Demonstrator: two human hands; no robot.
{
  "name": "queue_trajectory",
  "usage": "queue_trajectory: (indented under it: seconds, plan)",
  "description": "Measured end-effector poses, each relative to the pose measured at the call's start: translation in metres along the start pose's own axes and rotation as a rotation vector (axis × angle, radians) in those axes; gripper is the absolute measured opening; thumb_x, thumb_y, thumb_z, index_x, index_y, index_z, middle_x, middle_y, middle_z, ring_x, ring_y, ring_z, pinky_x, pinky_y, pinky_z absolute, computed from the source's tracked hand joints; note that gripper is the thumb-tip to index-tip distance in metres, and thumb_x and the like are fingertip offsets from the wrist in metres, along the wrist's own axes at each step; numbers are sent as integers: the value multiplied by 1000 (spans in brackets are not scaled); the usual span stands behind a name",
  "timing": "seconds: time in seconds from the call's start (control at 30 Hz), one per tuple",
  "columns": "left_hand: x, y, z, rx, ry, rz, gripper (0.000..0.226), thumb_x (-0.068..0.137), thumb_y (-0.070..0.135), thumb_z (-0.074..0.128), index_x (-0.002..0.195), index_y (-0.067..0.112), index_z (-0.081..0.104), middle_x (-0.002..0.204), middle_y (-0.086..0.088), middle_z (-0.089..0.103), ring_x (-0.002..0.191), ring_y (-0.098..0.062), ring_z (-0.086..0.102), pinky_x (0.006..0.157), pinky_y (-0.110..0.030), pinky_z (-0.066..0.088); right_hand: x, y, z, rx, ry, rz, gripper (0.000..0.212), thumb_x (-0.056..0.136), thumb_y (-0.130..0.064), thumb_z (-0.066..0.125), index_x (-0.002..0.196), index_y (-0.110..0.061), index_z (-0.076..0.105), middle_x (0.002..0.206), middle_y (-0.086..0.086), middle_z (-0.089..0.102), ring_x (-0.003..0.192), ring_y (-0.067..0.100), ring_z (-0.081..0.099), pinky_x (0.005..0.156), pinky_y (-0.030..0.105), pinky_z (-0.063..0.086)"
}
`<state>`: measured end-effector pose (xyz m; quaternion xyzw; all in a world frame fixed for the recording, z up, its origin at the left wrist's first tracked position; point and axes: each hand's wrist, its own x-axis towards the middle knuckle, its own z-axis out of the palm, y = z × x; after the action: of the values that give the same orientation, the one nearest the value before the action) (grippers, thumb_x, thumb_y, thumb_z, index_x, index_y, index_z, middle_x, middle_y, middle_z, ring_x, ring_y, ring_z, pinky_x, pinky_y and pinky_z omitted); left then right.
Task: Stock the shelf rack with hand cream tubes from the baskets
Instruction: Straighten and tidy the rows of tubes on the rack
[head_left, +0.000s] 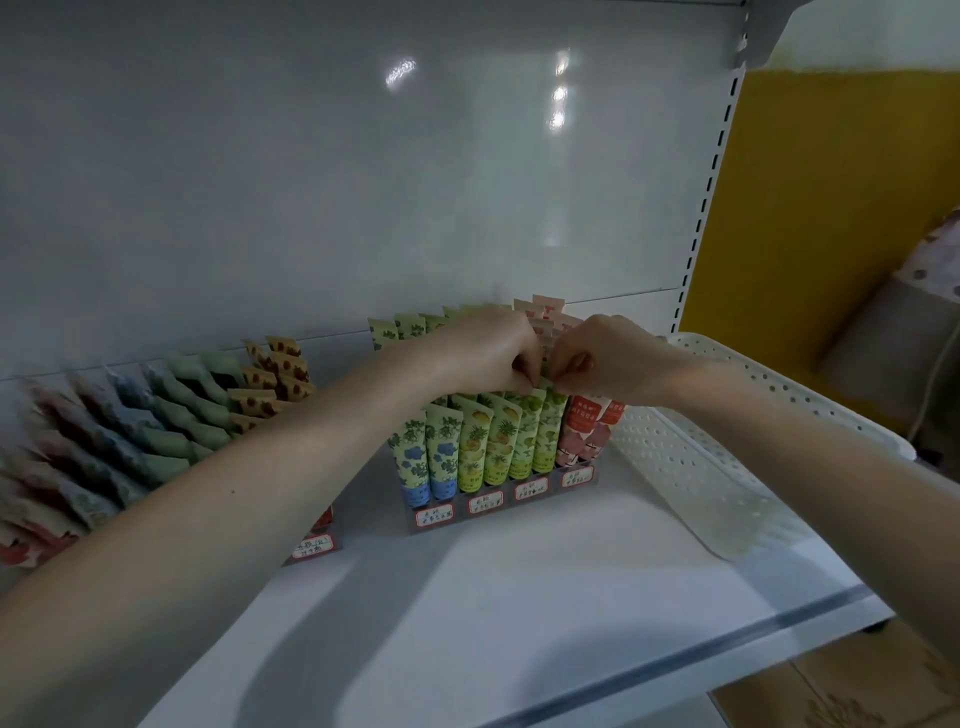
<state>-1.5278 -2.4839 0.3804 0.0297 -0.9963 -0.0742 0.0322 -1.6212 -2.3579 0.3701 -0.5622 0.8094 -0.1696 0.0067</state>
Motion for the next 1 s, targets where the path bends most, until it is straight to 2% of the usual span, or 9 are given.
queue_trajectory:
  seconds: [0.3, 0.4, 0.5, 0.6, 0.67, 0.77, 0.83, 0.93, 1.0]
  plan:
    - [0, -1, 0, 17, 7, 28, 18, 87, 12, 63, 102, 8, 72, 103, -1, 70, 89, -13, 63, 75, -14, 42, 2, 1, 3, -3, 11, -18, 16, 86, -9, 62, 98, -8, 72, 86, -6, 57, 81, 6, 53, 68, 12, 38]
    - [-1, 0, -3, 21, 26, 26, 19, 87, 14, 64, 103, 10, 71, 104, -1, 69, 84, -9, 59, 76, -17, 42, -1, 4, -4, 59, 12, 0, 16, 87, -10, 61, 98, -10, 72, 86, -9, 58, 80, 4, 53, 65, 4, 39]
    - [-3, 1, -14, -44, 183, 20, 21, 87, 14, 64, 106, 11, 70, 105, -2, 69, 84, -8, 56, 78, -19, 42, -8, 15, -28, 152, 116, 52, 12, 87, -11, 62, 95, -10, 71, 85, -6, 64, 79, 7, 59, 81, 19, 49]
    - [2, 9, -16, -102, 289, 38, 20, 87, 13, 63, 106, 10, 71, 108, -4, 68, 90, -12, 59, 86, -23, 45, -18, 32, -48, 178, 216, 114, 10, 86, -10, 63, 93, -9, 70, 87, -1, 66, 82, 13, 61, 81, 25, 50]
    - [9, 17, -10, -97, 257, 68, 21, 87, 13, 63, 106, 9, 71, 112, -5, 68, 100, -17, 62, 93, -30, 47, -22, 43, -48, 126, 178, 149, 7, 86, -12, 64, 89, -13, 69, 85, -4, 64, 78, 8, 60, 76, 20, 49]
    - [26, 27, 2, -2, 175, 100, 18, 88, 14, 61, 102, 9, 71, 104, -6, 68, 96, -22, 62, 83, -28, 46, -26, 54, -35, 45, 80, 191, 3, 87, -19, 63, 87, -19, 66, 81, -10, 61, 73, -1, 54, 63, 9, 40]
    - [37, 32, 8, 40, 129, 104, 18, 88, 14, 61, 103, 12, 71, 104, -4, 68, 94, -20, 61, 80, -26, 46, -26, 59, -27, 54, 74, 204, 4, 87, -20, 64, 89, -17, 67, 83, -7, 62, 76, 4, 56, 62, 11, 40]
    - [47, 38, 13, 71, 66, 107, 19, 88, 14, 61, 104, 12, 71, 106, -5, 67, 92, -20, 62, 83, -31, 50, -24, 62, -19, 79, 60, 212, 12, 86, -19, 64, 96, -14, 69, 88, -3, 63, 84, 10, 58, 73, 19, 43]
    - [49, 40, 14, 88, 32, 112, 19, 88, 14, 61, 103, 10, 71, 106, -6, 67, 91, -19, 61, 83, -32, 50, -21, 62, -15, 56, 39, 211, 13, 87, -20, 63, 96, -13, 69, 92, -2, 65, 84, 11, 58, 71, 20, 42]
